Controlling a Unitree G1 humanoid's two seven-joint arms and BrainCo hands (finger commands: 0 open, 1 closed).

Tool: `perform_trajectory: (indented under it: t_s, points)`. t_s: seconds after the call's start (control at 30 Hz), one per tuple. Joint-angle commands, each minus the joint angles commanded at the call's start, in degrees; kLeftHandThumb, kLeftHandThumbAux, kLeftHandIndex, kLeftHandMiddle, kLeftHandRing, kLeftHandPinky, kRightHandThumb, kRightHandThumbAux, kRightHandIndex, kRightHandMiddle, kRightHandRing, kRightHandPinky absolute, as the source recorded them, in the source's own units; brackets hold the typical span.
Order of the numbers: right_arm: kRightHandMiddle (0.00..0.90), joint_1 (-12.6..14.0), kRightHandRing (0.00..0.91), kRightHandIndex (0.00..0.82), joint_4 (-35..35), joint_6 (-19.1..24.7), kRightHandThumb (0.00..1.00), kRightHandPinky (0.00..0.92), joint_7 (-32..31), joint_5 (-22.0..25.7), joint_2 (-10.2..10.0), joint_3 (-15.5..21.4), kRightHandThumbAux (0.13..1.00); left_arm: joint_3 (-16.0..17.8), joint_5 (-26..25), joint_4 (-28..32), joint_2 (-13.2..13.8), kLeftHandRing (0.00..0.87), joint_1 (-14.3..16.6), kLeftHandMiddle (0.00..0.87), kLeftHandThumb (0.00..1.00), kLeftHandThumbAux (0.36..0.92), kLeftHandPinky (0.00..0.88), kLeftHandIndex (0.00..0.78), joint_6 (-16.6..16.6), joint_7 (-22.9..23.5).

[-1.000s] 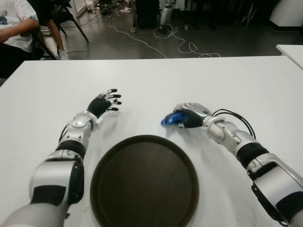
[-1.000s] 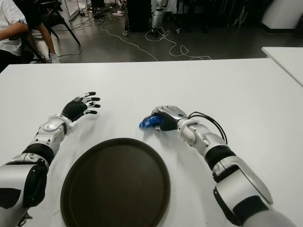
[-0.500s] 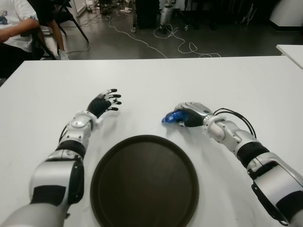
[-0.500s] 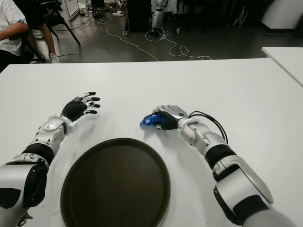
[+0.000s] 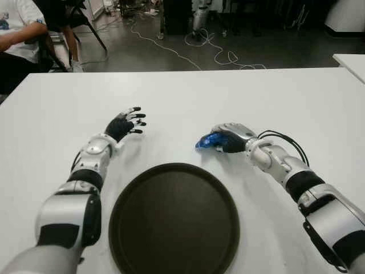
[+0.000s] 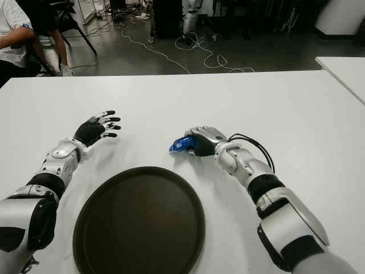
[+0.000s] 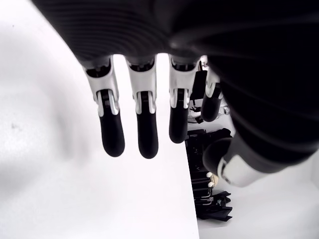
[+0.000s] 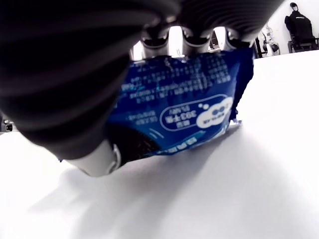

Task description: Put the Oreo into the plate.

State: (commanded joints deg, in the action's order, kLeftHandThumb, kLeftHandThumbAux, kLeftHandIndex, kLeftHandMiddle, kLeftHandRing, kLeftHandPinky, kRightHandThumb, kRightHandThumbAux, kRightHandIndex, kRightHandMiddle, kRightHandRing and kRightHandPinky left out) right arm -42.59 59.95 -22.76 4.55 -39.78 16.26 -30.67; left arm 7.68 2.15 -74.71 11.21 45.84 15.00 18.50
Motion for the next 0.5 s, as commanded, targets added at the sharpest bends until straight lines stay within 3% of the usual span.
perform_trajectory:
  t_s: [0.23, 0.5]
  points:
    - [0.712, 0.0, 0.716, 0.428, 0.0, 0.1, 0.685, 0.706, 5.2, -0.8, -0.1, 0.1, 0.735, 0.0, 0.0, -0.1, -0.1, 0.268, 0.0, 0.222, 0.000, 0.661, 0.319, 0.138, -0.1, -0.1]
    - [0.722, 0.9, 0.735, 0.429, -5.8, 0.6, 0.681, 0.738, 12.0, 0.0, 0.9, 2.5, 0.736, -0.2, 0.2, 0.0, 0.1, 0.274, -0.2, 0.228, 0.000, 0.651, 0.324, 0.144, 0.4, 0.3]
